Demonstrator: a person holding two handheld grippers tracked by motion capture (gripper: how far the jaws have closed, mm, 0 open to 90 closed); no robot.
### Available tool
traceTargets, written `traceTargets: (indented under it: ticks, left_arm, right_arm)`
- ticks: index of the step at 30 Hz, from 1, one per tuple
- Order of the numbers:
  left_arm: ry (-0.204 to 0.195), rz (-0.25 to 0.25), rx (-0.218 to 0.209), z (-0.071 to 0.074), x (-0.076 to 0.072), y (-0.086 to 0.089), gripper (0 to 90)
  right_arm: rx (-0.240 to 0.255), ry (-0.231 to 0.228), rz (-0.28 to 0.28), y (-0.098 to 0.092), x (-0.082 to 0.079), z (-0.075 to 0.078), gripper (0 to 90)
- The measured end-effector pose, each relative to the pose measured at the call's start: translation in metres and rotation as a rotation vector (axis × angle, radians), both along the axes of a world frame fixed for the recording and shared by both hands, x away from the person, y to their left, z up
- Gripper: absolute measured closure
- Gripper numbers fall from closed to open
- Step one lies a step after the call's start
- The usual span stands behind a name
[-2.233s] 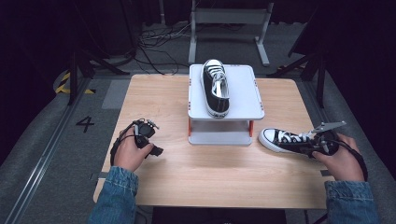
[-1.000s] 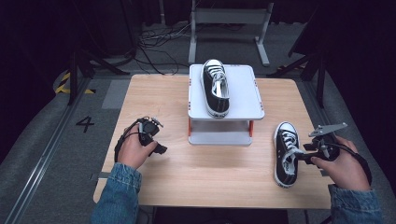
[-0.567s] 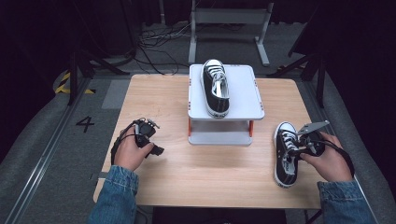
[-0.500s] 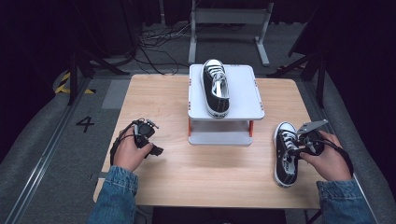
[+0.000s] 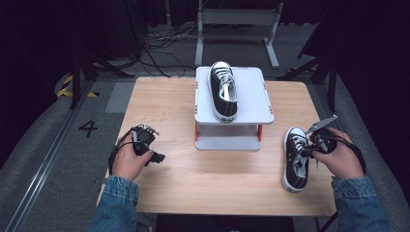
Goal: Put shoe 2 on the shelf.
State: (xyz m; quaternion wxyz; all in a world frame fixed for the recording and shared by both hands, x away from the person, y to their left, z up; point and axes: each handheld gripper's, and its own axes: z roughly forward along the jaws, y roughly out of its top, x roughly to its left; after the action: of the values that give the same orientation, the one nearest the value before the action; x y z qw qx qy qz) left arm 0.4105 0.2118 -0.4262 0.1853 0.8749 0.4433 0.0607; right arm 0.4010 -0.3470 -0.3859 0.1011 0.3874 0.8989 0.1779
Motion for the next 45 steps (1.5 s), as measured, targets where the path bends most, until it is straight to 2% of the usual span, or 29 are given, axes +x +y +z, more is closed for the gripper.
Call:
traceTargets:
  ticks: [3, 7, 14, 16, 18, 23, 26, 27, 34, 42, 43, 45]
  left_arm:
    - [-0.002, 0.003, -0.001, 0.001, -0.001, 0.003, 19.0]
    - [-0.007, 0.009, -0.006, 0.001, -0.002, 0.005, 19.1]
    - [-0.007, 0.007, -0.009, 0.001, -0.002, 0.005, 19.1]
    - [-0.006, 0.008, -0.009, 0.001, -0.002, 0.006, 19.1]
    - [-0.006, 0.008, -0.009, 0.001, -0.002, 0.006, 19.1]
    - [-0.006, 0.008, -0.005, 0.001, -0.003, 0.007, 19.1]
    - [-0.006, 0.017, -0.005, 0.001, -0.006, 0.01, 19.1]
    - [-0.006, 0.017, -0.005, 0.001, -0.006, 0.01, 19.1]
    - [-0.008, 0.033, -0.005, 0.0, -0.014, 0.018, 18.6]
    - [-0.005, 0.05, -0.013, 0.0, -0.022, 0.026, 18.5]
    - [-0.005, 0.05, -0.013, 0.0, -0.022, 0.026, 18.6]
    - [-0.006, 0.055, -0.016, 0.0, -0.022, 0.026, 18.6]
  right_arm:
    - [-0.039, -0.011, 0.009, -0.001, 0.004, 0.011, 78.4]
    - [-0.056, 0.005, 0.028, 0.001, 0.009, 0.024, 78.6]
    - [-0.06, 0.033, 0.054, 0.006, 0.019, 0.045, 78.5]
    - [-0.064, 0.032, 0.058, 0.007, 0.02, 0.047, 78.5]
    - [-0.069, 0.028, 0.078, 0.009, 0.026, 0.06, 78.5]
    - [-0.071, 0.022, 0.093, 0.009, 0.034, 0.076, 78.5]
    - [-0.081, 0.011, 0.109, 0.011, 0.041, 0.095, 78.6]
    - [-0.081, 0.011, 0.109, 0.011, 0.041, 0.095, 78.6]
    - [-0.115, -0.047, 0.131, 0.016, 0.051, 0.131, 78.6]
    - [-0.132, -0.093, 0.16, 0.031, 0.064, 0.17, 78.6]
    - [-0.132, -0.093, 0.16, 0.031, 0.064, 0.17, 78.6]
    - [-0.133, -0.113, 0.175, 0.039, 0.069, 0.18, 78.6]
